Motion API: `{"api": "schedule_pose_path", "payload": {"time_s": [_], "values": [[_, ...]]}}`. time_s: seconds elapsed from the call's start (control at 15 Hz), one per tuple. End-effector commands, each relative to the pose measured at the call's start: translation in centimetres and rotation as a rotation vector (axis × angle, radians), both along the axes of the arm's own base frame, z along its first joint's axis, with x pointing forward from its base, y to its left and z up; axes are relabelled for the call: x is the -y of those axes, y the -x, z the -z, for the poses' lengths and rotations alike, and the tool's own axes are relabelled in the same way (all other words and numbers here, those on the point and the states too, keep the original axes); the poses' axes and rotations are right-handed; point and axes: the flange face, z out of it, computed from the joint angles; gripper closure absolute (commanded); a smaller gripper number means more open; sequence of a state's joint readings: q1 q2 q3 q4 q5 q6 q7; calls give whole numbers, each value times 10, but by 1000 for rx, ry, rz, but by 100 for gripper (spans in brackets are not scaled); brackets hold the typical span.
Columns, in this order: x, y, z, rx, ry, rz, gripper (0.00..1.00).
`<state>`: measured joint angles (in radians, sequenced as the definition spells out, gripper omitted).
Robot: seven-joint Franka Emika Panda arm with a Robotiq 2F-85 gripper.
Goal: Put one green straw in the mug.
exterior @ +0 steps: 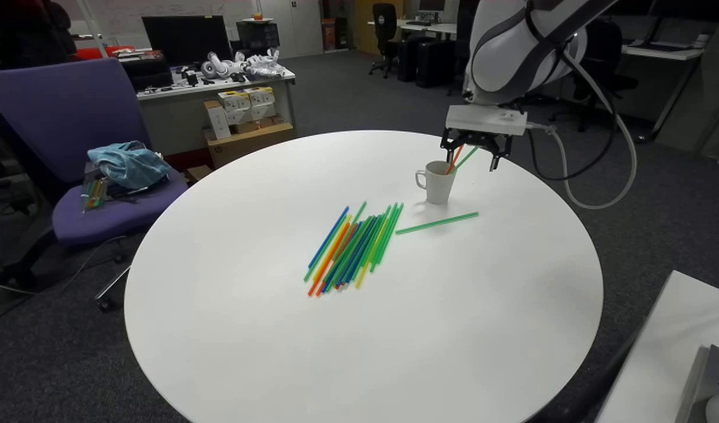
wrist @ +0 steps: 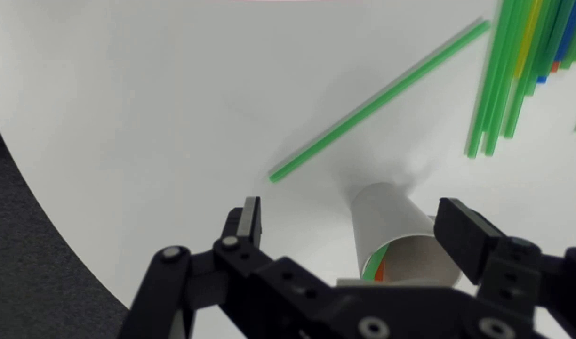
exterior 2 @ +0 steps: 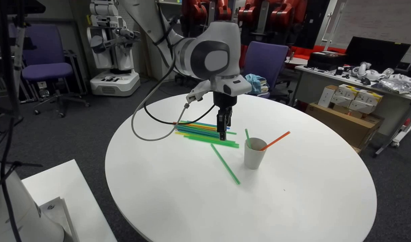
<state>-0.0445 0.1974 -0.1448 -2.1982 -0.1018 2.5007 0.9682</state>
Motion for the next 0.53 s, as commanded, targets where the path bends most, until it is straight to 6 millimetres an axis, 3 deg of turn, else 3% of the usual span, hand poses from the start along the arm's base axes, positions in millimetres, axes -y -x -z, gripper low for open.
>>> {"api": "schedule_pose_path", "payload": {"time_s": [0.0,0.2,0.47], "values": [[0,-11,12,59,75,164,0],[-10,-14,28,41,139,262,0],[-23,-22,55,-2,100,331,0]]}}
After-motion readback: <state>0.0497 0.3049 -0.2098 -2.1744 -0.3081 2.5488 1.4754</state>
